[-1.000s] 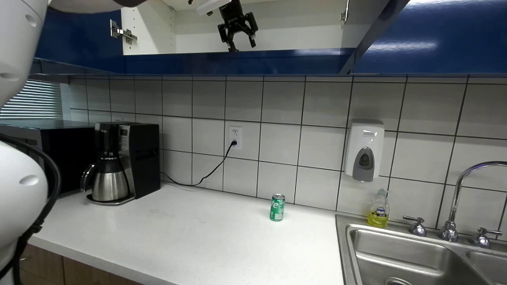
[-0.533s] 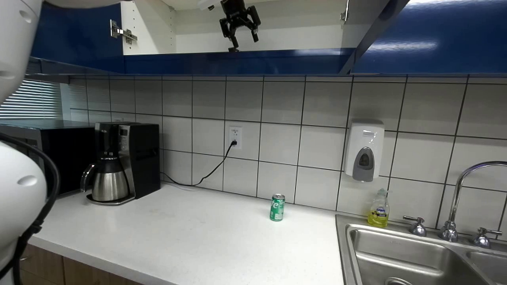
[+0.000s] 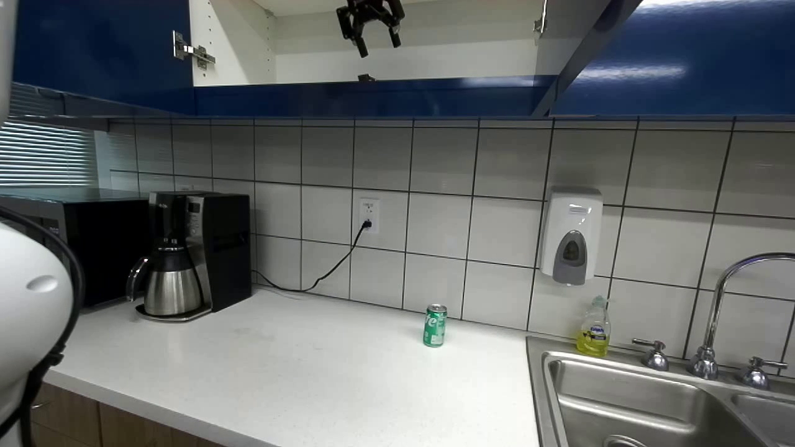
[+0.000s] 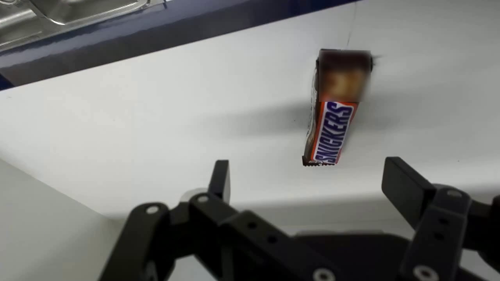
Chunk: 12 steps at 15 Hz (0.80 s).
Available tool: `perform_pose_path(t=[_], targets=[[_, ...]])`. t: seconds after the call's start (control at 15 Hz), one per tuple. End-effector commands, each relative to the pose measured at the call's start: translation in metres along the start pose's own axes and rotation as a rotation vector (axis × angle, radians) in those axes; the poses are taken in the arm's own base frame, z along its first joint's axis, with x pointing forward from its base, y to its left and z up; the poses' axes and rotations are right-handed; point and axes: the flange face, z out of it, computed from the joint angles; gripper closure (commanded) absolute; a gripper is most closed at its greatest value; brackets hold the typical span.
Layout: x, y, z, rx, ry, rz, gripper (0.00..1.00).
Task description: Put the purple snack inside the upper cabinet.
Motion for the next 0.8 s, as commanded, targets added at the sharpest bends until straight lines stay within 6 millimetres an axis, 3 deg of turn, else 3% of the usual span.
perform_pose_path(t=[0.0, 0.33, 0.73], targets=[[-0.024, 0.010, -0.022, 0.043, 0.018, -0.030, 0.00], [-0.063, 0.021, -0.046, 0.094, 0.041, -0.078, 0.00], [-0.135, 0.046, -0.062, 0.119, 0.014, -0.168, 0.00]])
